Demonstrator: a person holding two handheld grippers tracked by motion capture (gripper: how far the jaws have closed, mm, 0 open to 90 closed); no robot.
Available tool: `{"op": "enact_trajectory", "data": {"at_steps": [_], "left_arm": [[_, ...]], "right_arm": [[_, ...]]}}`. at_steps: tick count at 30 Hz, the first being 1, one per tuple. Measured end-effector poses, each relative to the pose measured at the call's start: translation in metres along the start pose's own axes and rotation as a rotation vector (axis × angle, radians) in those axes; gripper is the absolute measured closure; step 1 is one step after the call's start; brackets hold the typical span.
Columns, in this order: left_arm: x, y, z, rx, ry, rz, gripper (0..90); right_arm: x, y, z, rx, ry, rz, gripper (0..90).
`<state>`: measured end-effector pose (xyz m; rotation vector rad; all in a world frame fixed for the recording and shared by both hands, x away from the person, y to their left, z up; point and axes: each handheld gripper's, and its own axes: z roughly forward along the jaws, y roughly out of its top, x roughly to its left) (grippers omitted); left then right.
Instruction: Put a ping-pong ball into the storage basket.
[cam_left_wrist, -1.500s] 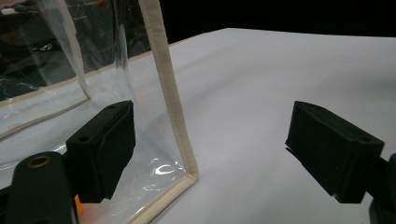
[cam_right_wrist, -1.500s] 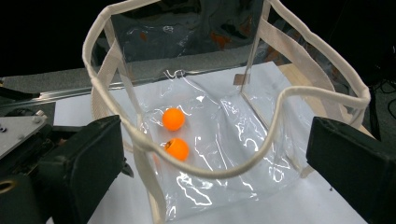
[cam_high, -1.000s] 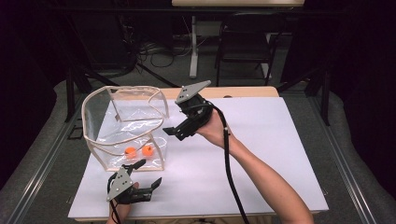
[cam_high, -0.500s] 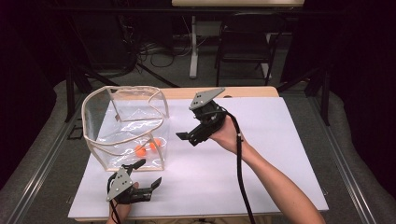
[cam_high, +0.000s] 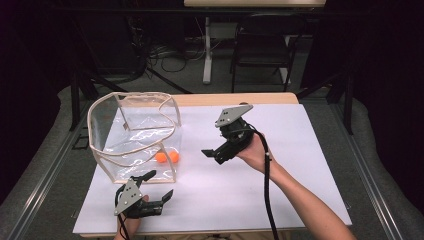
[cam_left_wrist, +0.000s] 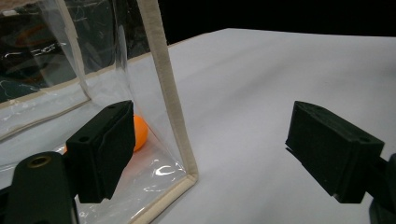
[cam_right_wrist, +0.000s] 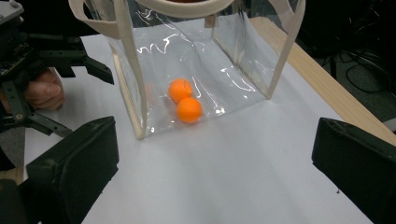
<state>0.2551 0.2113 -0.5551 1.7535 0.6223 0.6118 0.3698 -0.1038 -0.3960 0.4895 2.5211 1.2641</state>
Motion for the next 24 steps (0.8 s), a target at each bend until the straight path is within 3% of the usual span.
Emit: {"op": "enact_trajectory", "data": {"at_steps": [24], "left_arm": [[-0.001,0.000,-0.001,-0.003,0.002,-0.001,15.7]], "right_arm": [[-0.002,-0.050,-0.019,-0.010,-0.060,0.044,0.1]]}}
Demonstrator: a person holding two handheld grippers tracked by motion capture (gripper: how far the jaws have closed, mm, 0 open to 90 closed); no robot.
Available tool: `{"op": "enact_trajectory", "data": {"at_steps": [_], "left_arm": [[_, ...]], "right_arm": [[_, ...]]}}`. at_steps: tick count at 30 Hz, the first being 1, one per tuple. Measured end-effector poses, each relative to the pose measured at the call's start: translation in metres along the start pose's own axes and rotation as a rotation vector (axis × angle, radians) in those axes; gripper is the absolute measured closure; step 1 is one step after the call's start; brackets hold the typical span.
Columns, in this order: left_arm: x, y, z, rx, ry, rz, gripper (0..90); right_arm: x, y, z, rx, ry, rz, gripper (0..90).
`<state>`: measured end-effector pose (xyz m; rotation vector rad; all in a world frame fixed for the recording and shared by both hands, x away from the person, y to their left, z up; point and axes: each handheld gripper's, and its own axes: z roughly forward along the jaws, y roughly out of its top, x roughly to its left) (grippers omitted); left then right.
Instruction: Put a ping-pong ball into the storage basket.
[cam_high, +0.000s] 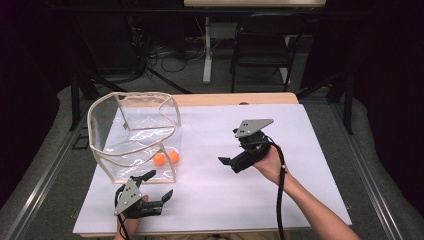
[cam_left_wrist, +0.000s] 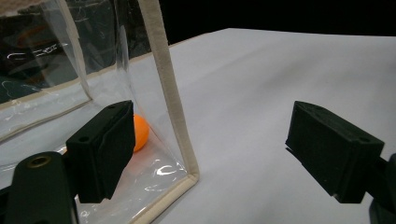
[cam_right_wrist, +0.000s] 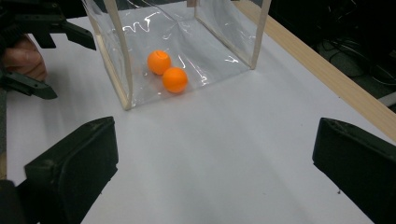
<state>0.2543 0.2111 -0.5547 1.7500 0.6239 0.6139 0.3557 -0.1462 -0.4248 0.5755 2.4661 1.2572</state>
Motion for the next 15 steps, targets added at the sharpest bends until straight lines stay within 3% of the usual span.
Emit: {"op": "enact_trajectory", "data": {"at_steps": [15], "left_arm": [[-0.001,0.001,-0.001,-0.003,0.005,0.001,15.7]], "right_arm": [[0.003,-0.025,-0.003,-0.006,-0.007,0.019,0.0]]}}
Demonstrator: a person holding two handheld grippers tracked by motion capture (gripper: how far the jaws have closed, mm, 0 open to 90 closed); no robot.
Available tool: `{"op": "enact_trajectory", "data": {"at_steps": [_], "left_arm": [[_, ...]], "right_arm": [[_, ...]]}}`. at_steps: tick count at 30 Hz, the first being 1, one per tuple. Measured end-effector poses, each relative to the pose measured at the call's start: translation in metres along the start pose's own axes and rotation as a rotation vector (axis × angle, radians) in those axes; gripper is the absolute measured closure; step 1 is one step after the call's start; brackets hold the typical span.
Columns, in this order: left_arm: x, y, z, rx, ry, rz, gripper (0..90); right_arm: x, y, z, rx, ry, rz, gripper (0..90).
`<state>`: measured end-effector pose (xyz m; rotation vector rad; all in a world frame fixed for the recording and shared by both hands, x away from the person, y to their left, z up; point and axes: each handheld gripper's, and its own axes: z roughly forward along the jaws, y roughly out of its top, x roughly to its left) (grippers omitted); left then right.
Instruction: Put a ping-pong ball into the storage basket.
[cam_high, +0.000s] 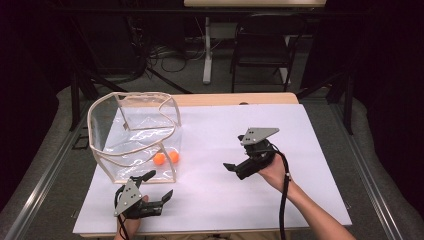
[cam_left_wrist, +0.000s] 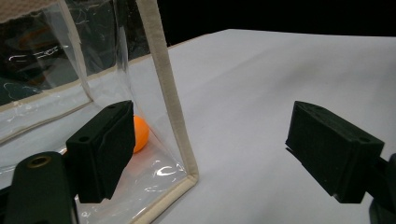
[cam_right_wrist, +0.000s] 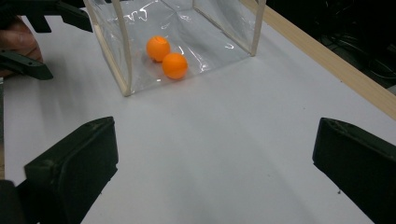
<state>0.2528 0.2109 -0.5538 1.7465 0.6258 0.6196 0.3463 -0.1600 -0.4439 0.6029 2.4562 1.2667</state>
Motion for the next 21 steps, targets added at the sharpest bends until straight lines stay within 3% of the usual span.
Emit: {"op": "enact_trajectory", "data": {"at_steps": [21], "left_arm": [[0.000,-0.001,0.001,0.009,-0.003,0.004,15.7]], "right_arm": [[0.001,-0.051,-0.013,-0.005,-0.056,0.054,0.0]]}}
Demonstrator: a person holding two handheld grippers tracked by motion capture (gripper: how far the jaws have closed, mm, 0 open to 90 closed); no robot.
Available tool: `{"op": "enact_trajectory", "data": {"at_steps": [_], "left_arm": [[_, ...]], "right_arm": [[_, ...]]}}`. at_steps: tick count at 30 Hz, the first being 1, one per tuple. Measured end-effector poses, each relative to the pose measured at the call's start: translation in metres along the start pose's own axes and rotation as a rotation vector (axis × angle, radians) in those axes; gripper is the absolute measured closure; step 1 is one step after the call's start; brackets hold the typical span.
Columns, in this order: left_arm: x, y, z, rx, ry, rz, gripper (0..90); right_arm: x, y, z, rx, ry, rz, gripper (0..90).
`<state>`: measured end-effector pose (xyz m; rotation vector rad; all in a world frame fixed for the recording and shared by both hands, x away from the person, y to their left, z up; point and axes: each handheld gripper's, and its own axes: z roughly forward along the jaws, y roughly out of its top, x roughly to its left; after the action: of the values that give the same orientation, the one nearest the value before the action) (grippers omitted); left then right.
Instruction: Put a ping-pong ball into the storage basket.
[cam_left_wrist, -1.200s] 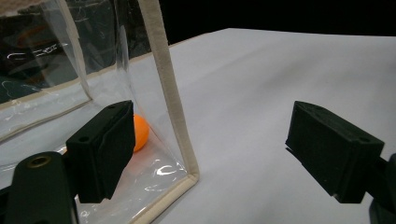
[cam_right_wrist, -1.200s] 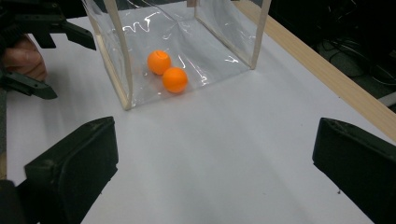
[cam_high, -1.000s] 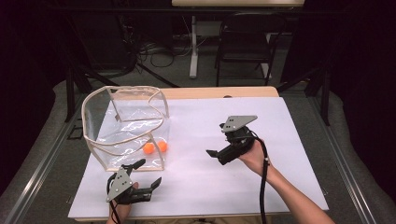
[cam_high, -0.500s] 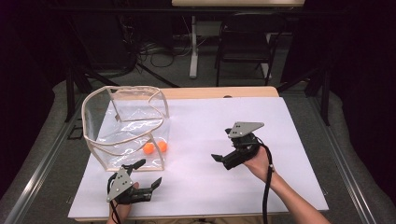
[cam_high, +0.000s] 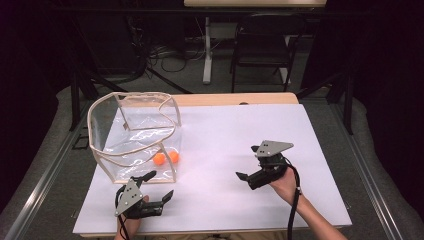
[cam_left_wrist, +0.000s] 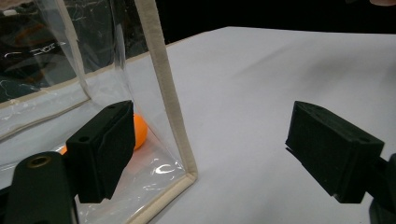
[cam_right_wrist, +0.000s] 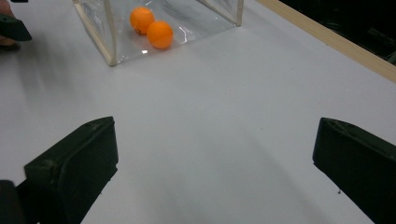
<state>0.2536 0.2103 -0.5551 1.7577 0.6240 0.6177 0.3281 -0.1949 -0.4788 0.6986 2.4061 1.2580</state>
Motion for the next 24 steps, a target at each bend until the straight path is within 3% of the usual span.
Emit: {"op": "enact_trajectory", "data": {"at_steps": [10,24], "left_arm": [[-0.001,0.000,0.001,0.002,-0.005,-0.003,15.7],[-0.001,0.000,0.001,0.000,-0.007,-0.004,15.7]], "right_arm": [[0.005,-0.029,-0.008,0.004,-0.038,0.022,0.1],[0.006,-0.054,-0.027,-0.021,-0.094,0.032,0.0]]}}
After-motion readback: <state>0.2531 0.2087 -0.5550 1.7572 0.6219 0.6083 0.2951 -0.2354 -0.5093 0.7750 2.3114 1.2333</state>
